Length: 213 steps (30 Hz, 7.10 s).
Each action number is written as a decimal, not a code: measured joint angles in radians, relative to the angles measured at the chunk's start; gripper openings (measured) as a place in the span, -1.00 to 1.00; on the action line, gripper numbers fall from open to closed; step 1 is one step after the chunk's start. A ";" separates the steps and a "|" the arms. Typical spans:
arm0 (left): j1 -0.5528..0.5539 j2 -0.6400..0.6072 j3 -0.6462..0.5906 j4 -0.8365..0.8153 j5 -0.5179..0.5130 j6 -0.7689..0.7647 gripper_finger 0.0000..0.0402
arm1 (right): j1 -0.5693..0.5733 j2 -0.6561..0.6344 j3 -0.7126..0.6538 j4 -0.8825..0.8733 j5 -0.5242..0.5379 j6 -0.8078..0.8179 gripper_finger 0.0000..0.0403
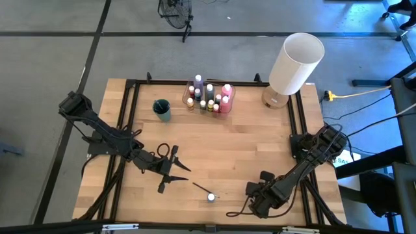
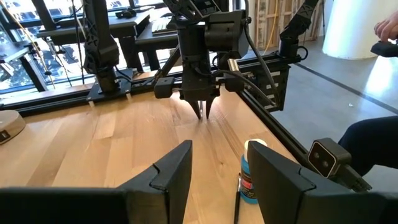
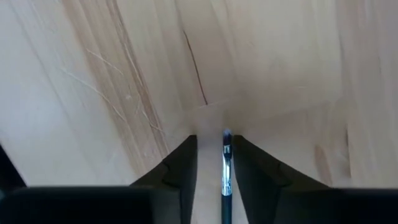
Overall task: Pick & Place Paint Supplies
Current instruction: Put the silver paint brush into the green cup, then put the blue paint bottle into the transparent bin
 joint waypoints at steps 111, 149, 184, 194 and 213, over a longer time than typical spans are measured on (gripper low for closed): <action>0.064 0.001 -0.002 0.486 -0.148 0.368 -0.93 | -0.416 0.003 0.761 0.460 0.504 -1.298 -0.95; 0.233 -0.843 -0.500 0.166 -0.779 0.212 -0.93 | -0.126 0.011 0.792 -0.054 0.951 -0.877 -0.38; 0.650 -0.714 -0.549 0.080 -0.595 -0.177 -0.69 | -0.209 0.010 0.591 0.005 0.941 -0.806 -0.37; 0.639 -0.718 -0.549 0.206 -0.468 -0.130 -0.48 | -0.209 0.010 0.591 0.013 0.941 -0.806 -0.37; 0.512 -0.694 -0.549 0.360 0.034 -0.086 -0.42 | -0.208 0.010 0.592 0.071 0.561 -0.841 -0.37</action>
